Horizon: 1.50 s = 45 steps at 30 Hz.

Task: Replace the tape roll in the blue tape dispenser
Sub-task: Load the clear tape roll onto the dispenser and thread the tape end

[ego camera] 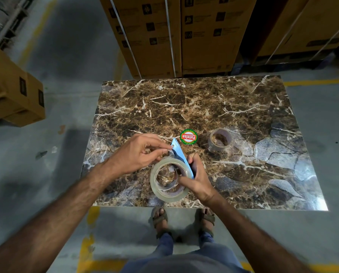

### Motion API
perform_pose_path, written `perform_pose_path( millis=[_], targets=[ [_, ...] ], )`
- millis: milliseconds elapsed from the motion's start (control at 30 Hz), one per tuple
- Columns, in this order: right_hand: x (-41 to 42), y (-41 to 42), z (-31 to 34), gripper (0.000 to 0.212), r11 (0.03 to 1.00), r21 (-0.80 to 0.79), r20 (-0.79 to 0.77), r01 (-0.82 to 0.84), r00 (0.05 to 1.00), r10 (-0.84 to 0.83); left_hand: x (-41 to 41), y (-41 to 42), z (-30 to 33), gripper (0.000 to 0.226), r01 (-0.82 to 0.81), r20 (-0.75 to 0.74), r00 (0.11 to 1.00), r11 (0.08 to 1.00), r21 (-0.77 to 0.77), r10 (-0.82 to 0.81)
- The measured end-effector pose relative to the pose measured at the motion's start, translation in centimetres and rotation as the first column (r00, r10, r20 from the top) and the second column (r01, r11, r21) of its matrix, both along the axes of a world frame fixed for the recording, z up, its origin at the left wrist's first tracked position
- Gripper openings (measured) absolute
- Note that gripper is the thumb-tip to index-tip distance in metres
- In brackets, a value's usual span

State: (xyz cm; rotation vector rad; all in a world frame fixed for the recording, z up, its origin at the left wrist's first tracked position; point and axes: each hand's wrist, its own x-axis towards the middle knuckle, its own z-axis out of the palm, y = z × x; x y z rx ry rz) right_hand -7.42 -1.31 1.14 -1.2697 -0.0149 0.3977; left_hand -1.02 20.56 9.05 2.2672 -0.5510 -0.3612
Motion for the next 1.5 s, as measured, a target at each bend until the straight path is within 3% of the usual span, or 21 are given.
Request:
perform_pose_path(
  millis=[200,367,533,633,800,967,1133,1267,1500],
  targets=[
    [0.1,0.1,0.2,0.058,1.0,-0.001,0.014,0.003,1.0,-0.003,-1.2,-0.8,-0.1,0.02,-0.147,0.079,0.986,0.988,-0.036,0.15],
    [-0.2,0.5,-0.1,0.052,1.0,-0.01,0.026,0.023,0.999,-0.023,-1.3,-1.1,-0.2,0.022,-0.162,0.193,0.97,0.986,0.043,0.15],
    [-0.3,0.7,0.2,0.055,0.999,0.008,0.02,0.039,0.999,-0.039,-1.6,-1.2,-0.6,0.029,-0.139,0.189,0.975,0.987,0.085,0.121],
    [-0.4,0.8,0.4,0.054,0.998,0.017,0.034,0.054,0.998,-0.055,-1.7,-1.0,-1.0,0.023,-0.17,0.075,0.983,0.985,0.02,0.169],
    [-0.2,1.0,0.6,0.053,0.997,0.03,0.048,0.067,0.996,-0.069,-1.8,-1.0,-1.2,0.009,-0.273,-0.262,0.94,0.942,-0.194,0.218],
    [-0.2,1.1,0.7,0.052,0.998,0.012,0.033,0.058,0.998,-0.058,-1.4,-0.8,-1.3,0.01,-0.374,-0.369,0.884,0.907,-0.193,0.286],
    [-0.2,1.3,0.4,0.047,0.998,-0.03,0.038,0.063,0.997,-0.062,-1.4,-1.3,-0.4,0.01,-0.515,-0.563,0.76,0.829,-0.216,0.325],
    [-0.3,1.5,0.2,0.048,0.997,-0.035,0.037,0.071,0.997,-0.07,-1.5,-1.4,-0.2,0.012,-0.508,-0.611,0.732,0.84,-0.192,0.303],
    [-0.5,1.6,0.2,0.049,0.996,-0.022,0.034,0.088,0.996,-0.087,-2.5,-0.5,0.7,0.028,-0.377,-0.614,0.765,0.908,-0.185,0.193]
  ],
)
